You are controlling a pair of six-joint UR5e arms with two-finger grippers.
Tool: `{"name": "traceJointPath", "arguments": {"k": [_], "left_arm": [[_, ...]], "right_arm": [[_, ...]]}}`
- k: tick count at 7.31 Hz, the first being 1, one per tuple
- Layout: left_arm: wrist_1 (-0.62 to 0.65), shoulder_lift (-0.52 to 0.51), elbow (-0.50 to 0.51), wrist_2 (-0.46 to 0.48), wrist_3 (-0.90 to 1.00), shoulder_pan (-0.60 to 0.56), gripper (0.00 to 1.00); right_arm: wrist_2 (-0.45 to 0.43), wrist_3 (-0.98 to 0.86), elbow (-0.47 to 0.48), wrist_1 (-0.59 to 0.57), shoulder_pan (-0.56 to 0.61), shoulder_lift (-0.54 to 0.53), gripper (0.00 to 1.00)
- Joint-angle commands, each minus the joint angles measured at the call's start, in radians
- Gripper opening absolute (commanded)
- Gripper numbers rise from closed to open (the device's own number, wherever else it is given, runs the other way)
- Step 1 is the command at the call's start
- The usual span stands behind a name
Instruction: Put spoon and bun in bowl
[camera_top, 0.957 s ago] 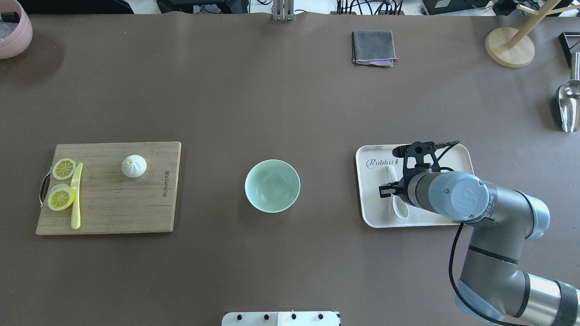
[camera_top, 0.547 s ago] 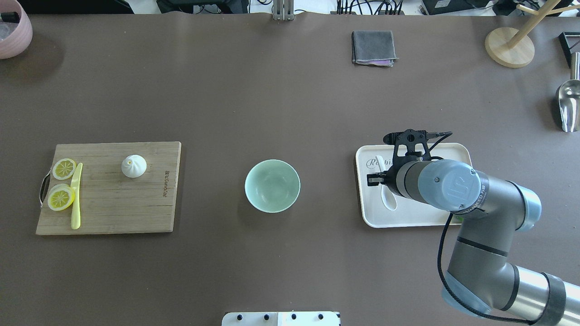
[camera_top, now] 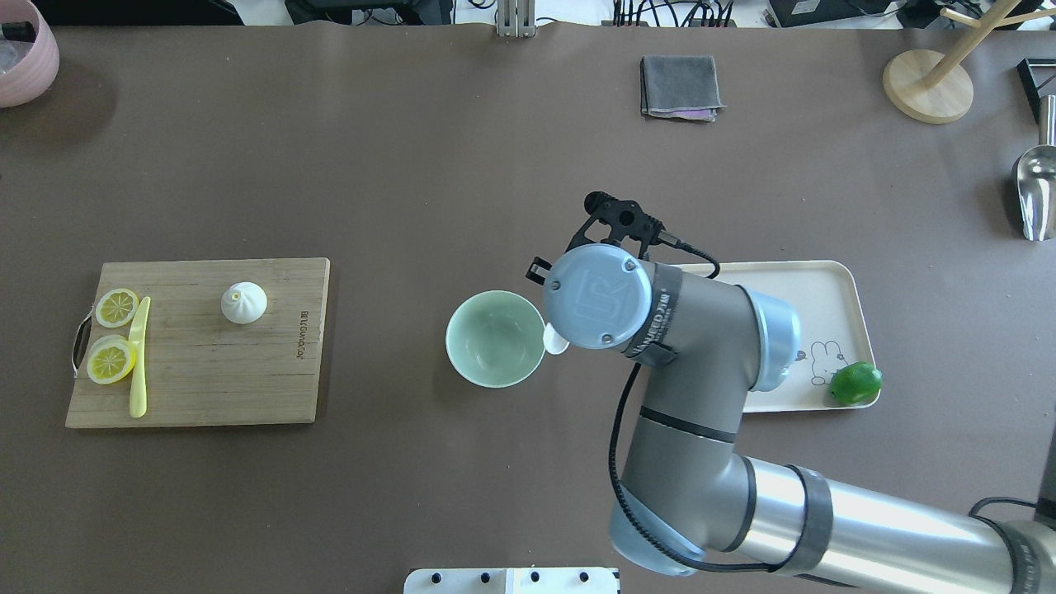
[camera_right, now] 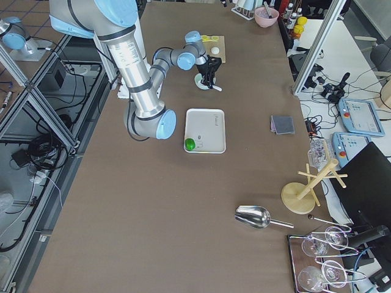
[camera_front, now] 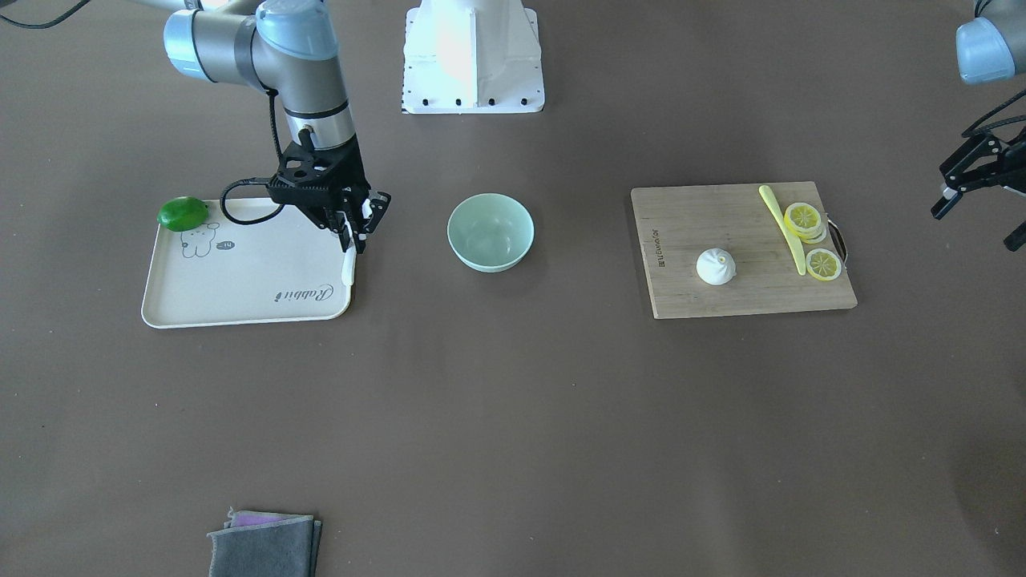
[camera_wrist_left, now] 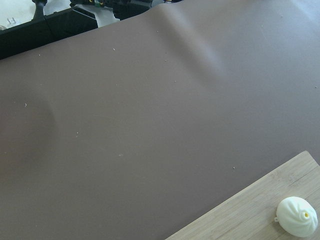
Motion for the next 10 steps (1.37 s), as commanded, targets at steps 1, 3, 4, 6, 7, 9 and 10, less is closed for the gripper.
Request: {"name": "traceJointPath", "arguments": {"k": [1, 3, 4, 6, 7, 9, 10], "left_arm": [[0.000, 0.002, 0.001, -0.002, -0.002, 0.001, 0.99], [0.000, 0.002, 0.001, -0.003, -0.002, 0.001, 0.99], [0.000, 0.002, 0.001, -0.003, -0.002, 0.001, 0.99], [0.003, 0.000, 0.001, -0.003, -0.003, 0.001, 0.99], [0.003, 0.000, 0.001, 0.000, -0.009, 0.013, 0.99], [0.003, -0.033, -0.005, 0.023, -0.177, 0.115, 0.99], [0.003, -0.058, -0.009, 0.114, -0.254, 0.213, 0.99]], "right_arm": [[-0.110, 0.235, -0.199, -0.031, -0.066, 0.171, 0.00], [-0.156, 0.241, -0.201, -0.034, -0.099, 0.168, 0.02], [-0.170, 0.227, -0.197, -0.049, -0.103, 0.166, 0.28], [-0.202, 0.201, -0.177, -0.116, -0.103, 0.174, 1.00], [-0.202, 0.130, -0.133, -0.123, -0.101, 0.167, 1.00], [-0.114, -0.068, 0.057, -0.142, -0.037, 0.086, 1.00], [0.013, -0.221, 0.169, -0.139, 0.038, 0.003, 1.00]]}}
